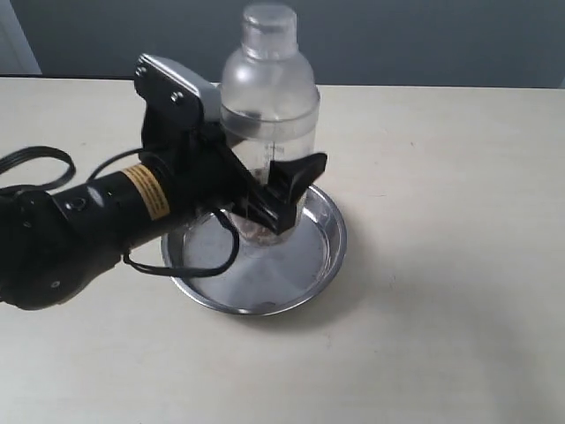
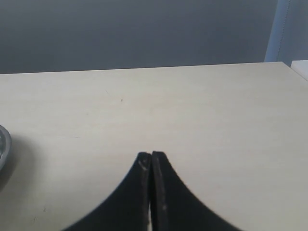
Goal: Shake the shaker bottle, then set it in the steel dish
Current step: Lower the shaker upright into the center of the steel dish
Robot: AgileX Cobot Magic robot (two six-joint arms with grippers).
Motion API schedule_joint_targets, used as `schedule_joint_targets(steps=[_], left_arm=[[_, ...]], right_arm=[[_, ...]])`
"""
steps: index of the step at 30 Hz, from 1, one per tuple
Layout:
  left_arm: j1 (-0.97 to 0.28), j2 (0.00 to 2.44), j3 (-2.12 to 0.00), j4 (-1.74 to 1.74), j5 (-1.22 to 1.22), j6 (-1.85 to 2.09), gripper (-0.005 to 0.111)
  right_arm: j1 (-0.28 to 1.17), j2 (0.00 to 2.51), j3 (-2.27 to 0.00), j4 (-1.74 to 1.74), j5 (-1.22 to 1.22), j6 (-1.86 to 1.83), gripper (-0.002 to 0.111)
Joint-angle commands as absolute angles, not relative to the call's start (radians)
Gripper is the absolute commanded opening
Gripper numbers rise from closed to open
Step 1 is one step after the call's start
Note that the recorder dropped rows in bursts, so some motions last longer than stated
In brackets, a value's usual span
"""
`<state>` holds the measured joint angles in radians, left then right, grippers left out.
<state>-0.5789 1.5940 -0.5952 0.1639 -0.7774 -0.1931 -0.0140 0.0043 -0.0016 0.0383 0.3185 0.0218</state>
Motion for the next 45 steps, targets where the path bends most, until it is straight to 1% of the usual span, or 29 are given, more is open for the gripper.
schedule_joint_targets(steps=[1,13,18,25,34,40,45], left_arm=[[-0.58,1.644,-0.597,0.173,-0.885,-0.208,0.0],[-0.58,1.644,-0.597,0.154,-0.964,-0.201,0.0],[-0.58,1.685,-0.597,0.144,-1.066,-0.134,0.0],[-0.58,1.77,-0.545,-0.016,-1.22,-0.102,0.0],[-0.58,1.909,-0.542,-0.043,-1.221,-0.072,0.0],[-0.58,1.949,-0.542,-0.055,-1.221,-0.074,0.0],[-0.58,1.99,-0.542,0.0,-1.221,-0.113,0.002]], right_arm=[[-0.01,0.0,0.0,0.036,0.307,0.02,-0.001],[-0.01,0.0,0.0,0.036,0.307,0.02,-0.001],[-0.01,0.0,0.0,0.036,0.307,0.02,-0.001],[-0.01,0.0,0.0,0.036,0.307,0.02,-0.001],[-0.01,0.0,0.0,0.036,0.307,0.02,-0.001],[-0.01,0.0,0.0,0.036,0.307,0.02,-0.001],[-0.01,0.0,0.0,0.036,0.307,0.02,-0.001]])
